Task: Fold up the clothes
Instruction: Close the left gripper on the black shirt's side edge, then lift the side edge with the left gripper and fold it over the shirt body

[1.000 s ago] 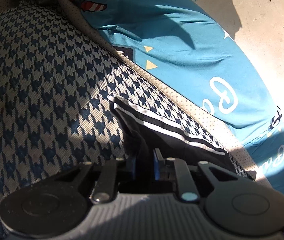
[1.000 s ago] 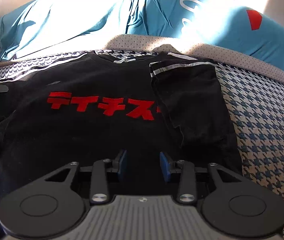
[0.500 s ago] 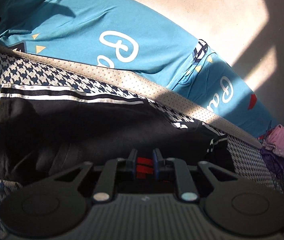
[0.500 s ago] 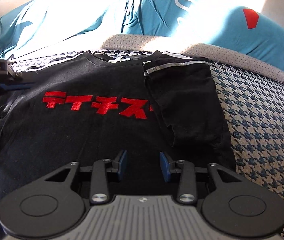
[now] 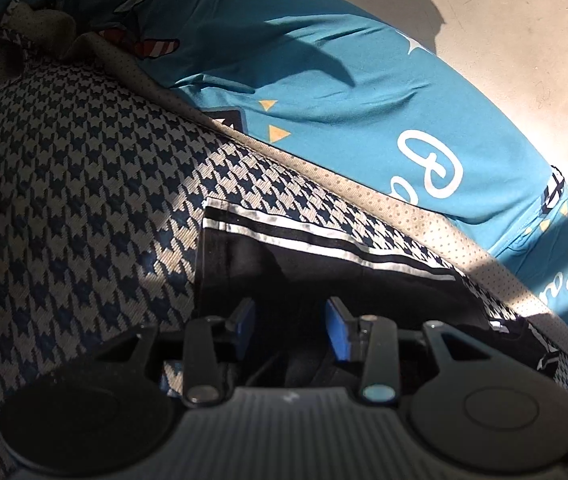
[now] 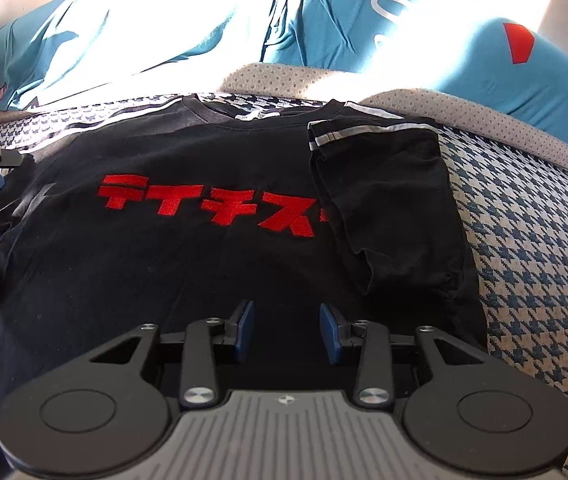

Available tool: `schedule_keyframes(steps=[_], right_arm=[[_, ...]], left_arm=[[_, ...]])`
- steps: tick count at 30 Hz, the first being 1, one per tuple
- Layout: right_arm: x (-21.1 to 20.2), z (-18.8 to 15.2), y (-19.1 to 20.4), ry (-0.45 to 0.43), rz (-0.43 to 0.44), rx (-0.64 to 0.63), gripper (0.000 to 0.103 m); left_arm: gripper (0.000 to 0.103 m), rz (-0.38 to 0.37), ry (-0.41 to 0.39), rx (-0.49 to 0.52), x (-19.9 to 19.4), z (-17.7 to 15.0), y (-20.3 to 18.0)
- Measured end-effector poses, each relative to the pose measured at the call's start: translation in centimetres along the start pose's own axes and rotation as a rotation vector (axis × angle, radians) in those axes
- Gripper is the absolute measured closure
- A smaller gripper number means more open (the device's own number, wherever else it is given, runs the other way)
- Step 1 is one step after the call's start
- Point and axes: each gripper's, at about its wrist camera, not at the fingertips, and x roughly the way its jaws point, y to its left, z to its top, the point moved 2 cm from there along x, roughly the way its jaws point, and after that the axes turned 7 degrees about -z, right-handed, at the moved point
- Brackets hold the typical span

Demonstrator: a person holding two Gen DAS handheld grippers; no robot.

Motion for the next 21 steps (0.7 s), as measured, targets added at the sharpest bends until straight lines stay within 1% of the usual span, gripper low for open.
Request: schedule_keyframes(steps=[2, 4, 5, 9, 12, 15, 17, 19, 21], right_arm=[[0.1, 0.0, 0.0, 0.003, -0.001, -0.003, 0.067], [0.1, 0.0, 0.0, 0.005, -0.001, -0.004, 0.067], [0.2, 0.0, 0.1, 0.006, -0.001, -0.005, 0.067], [0.2, 0.0, 0.1, 0.007, 0.000, -0.009, 0.067], [0.2, 0.0, 0.1, 0.009, -0.002, -0.011, 0.067], [0.2, 0.0, 0.2, 0.011, -0.004, -0.013, 0.067], [0.2, -0.1, 0.2, 0.011, -0.004, -0.014, 0.067], [0.2, 0.0, 0.2, 0.013, -0.006, -0.016, 0.067], [0.3, -0.1, 0.2, 0.014, -0.009, -0.013, 0.067]], left_arm=[[0.065, 0.024, -0.014, -0.039, 0.1, 0.4, 1.2], [0.060, 0.023, -0.007, -0.080, 0.5, 0.6, 2.1], [0.060, 0.024, -0.002, -0.092, 0.8, 0.6, 2.4], [0.054, 0.045, 0.006, -0.103, 1.7, 0.2, 2.9], [0.041, 0.031, 0.008, -0.078, 2.1, 0.0, 2.3], [0.040, -0.012, 0.008, -0.105, 2.4, -0.2, 2.3], [0.051, -0.039, 0.010, -0.119, 2.6, -0.3, 2.2], [0.074, -0.042, 0.008, -0.139, 2.8, -0.4, 2.2], [0.087, -0.052, 0.002, -0.179, 2.8, -0.6, 2.6]])
